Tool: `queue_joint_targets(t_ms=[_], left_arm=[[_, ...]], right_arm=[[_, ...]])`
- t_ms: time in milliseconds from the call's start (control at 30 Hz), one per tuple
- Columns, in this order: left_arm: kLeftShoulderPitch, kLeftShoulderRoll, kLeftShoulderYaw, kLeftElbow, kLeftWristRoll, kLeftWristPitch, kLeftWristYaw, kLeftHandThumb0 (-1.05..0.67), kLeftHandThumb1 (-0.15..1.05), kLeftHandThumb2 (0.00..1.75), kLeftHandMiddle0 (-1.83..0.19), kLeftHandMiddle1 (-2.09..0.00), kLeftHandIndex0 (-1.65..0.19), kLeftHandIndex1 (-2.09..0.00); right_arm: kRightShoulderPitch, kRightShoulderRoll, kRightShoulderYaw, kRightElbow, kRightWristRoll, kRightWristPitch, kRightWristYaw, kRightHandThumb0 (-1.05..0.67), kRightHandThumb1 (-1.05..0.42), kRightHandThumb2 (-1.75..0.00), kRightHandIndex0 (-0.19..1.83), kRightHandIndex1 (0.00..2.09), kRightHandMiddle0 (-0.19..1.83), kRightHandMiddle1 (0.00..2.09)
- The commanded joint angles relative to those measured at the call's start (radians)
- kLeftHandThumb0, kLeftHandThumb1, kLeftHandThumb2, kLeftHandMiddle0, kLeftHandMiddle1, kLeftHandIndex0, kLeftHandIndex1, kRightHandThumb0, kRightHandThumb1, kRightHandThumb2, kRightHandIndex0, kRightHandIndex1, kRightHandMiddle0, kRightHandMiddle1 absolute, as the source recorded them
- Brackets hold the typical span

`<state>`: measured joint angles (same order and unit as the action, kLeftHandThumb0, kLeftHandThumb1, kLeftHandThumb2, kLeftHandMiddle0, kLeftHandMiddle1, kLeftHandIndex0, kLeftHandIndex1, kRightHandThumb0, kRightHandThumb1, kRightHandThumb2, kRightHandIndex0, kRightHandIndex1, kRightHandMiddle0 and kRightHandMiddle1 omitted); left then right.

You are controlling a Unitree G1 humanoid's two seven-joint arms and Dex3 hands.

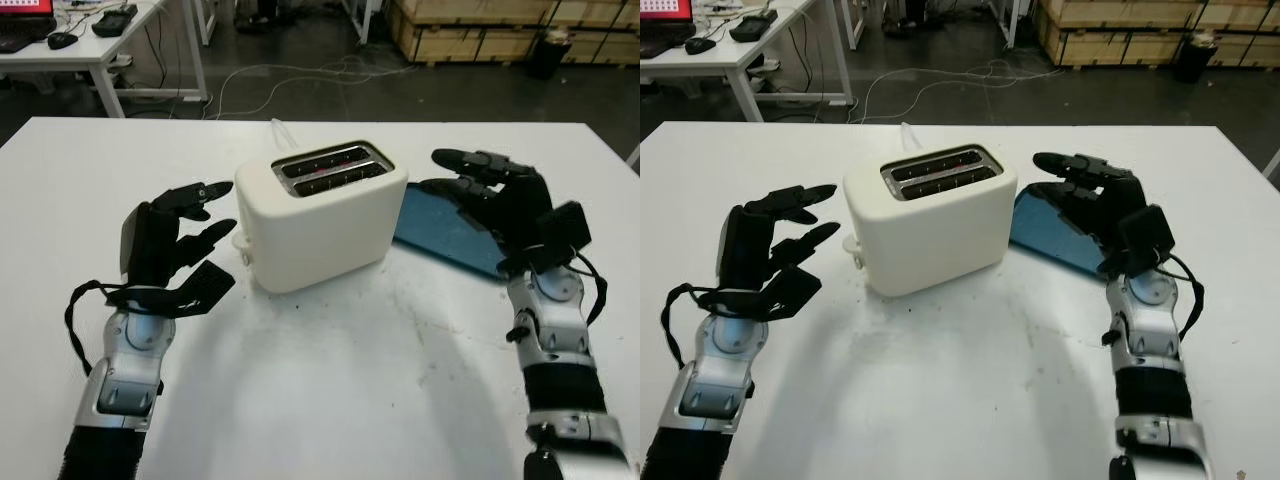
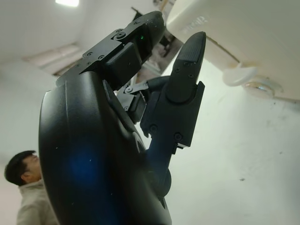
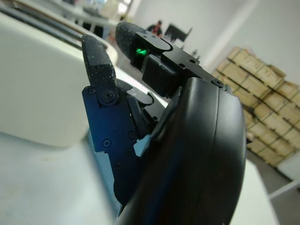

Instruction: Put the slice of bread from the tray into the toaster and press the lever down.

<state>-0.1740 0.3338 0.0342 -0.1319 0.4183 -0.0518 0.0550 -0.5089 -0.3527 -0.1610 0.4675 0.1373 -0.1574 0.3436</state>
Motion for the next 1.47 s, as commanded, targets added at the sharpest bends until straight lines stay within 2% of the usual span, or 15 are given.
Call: queue_joint_targets(t_ms=[0,133,300,500,700,1000,1300,1433], left_arm=[[-0.037,0.048,0.023,-0.03,-0.024,0.025,-0.056,-0.46,0.88,0.0,-0.48,-1.16,-0.92,0.0],[-0.103,0.141,0.053,-0.043,-0.023,0.056,-0.142,-0.47,0.85,0.0,-0.53,-1.1,-0.94,-0.02],[-0.197,0.232,0.057,0.016,-0.008,0.056,-0.189,-0.48,0.8,0.0,-0.63,-1.04,-0.98,-0.04],[-0.275,0.278,0.032,0.053,0.01,0.084,-0.232,-0.5,0.78,0.0,-0.66,-1.03,-1.01,-0.05],[-0.319,0.28,-0.001,0.102,0.044,0.085,-0.227,-0.47,0.76,0.0,-0.68,-1.02,-1.01,-0.05],[-0.326,0.292,-0.026,0.115,0.063,0.092,-0.249,-0.44,0.77,0.01,-0.68,-0.99,-1.01,-0.05],[-0.314,0.295,-0.032,0.061,0.081,0.172,-0.302,-0.43,0.8,0.01,-0.68,-0.98,-1.0,-0.04],[-0.317,0.298,-0.035,0.057,0.085,0.175,-0.305,-0.42,0.8,0.0,-0.68,-0.98,-1.0,-0.04]], right_arm=[[-0.078,-0.045,0.012,0.066,-0.027,-0.029,0.027,-0.5,-0.82,0.0,0.86,0.36,0.95,0.0],[-0.186,-0.122,0.055,0.155,-0.106,-0.04,0.061,-0.48,-0.79,0.0,0.86,0.34,0.93,0.0],[-0.261,-0.174,0.114,0.201,-0.203,-0.073,0.058,-0.45,-0.75,0.0,0.83,0.28,0.87,0.0],[-0.303,-0.211,0.159,0.19,-0.291,-0.09,0.034,-0.54,-0.74,0.0,0.84,0.22,0.86,0.0],[-0.336,-0.227,0.177,0.218,-0.335,-0.13,0.013,-0.55,-0.74,0.0,0.86,0.2,0.87,0.01],[-0.371,-0.235,0.222,0.25,-0.41,-0.155,-0.037,-0.66,-0.78,-0.01,0.89,0.18,0.89,0.01],[-0.382,-0.238,0.226,0.273,-0.407,-0.19,-0.035,-0.64,-0.77,0.0,0.91,0.17,0.89,0.01],[-0.383,-0.236,0.227,0.272,-0.403,-0.191,-0.03,-0.63,-0.77,0.0,0.9,0.16,0.89,0.0]])
